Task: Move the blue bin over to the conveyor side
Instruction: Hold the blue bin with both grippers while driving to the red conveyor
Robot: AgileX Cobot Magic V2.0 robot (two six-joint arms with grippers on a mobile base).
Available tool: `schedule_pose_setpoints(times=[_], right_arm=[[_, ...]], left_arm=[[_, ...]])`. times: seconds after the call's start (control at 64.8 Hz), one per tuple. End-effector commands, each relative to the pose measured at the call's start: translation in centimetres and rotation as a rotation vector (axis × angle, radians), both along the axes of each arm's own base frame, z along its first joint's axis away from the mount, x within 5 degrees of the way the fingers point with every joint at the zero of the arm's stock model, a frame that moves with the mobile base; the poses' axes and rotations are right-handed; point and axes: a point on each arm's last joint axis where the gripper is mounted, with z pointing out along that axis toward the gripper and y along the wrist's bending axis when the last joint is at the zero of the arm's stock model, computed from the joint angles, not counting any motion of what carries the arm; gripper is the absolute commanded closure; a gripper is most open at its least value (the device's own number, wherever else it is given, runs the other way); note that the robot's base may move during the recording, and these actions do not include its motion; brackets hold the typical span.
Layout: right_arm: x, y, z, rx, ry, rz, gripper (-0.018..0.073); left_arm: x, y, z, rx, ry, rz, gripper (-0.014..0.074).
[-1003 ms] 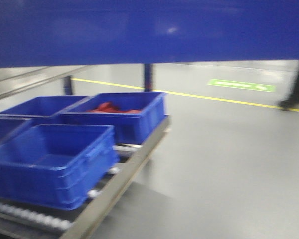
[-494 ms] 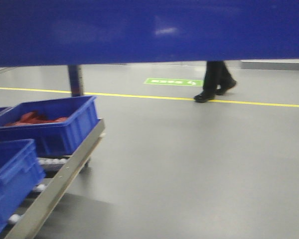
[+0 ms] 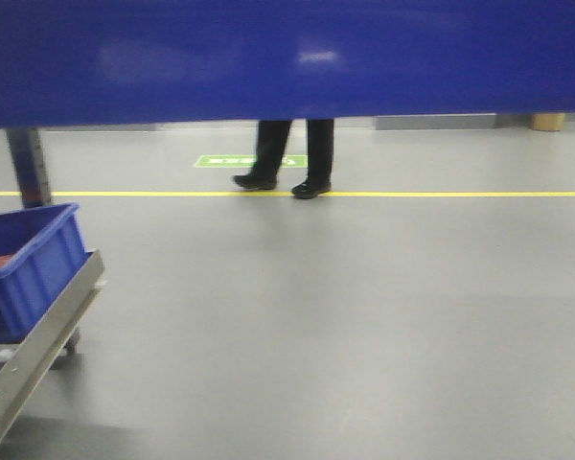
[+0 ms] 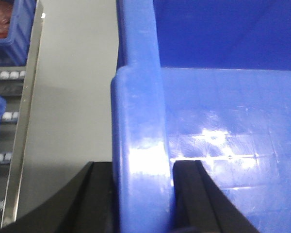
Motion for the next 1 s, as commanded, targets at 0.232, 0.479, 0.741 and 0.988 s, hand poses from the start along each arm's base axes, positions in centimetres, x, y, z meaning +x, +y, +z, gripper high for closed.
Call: schedule_pose_setpoints(times=[0.232, 0.479, 0.741, 0.988], right_arm=[[-0.36, -0.71, 1.32, -0.028, -0.127, -0.029, 0.0648], [-0.36, -0.71, 1.32, -0.028, -0.127, -0.029, 0.0648], [-0.36, -0.71, 1.32, -0.028, -0.127, -0.029, 0.0648], [-0.36, -0.71, 1.32, -0.028, -0.127, -0.029, 0.0648]], left_arm=[[-0.3, 0.34, 1.21, 0.028, -0.114, 0.02, 0.0615], [-0.3, 0.34, 1.21, 0.028, -0.114, 0.02, 0.0615], [-0.3, 0.34, 1.21, 0.028, -0.114, 0.02, 0.0615], [-0.3, 0.34, 1.21, 0.028, -0.114, 0.02, 0.0615]])
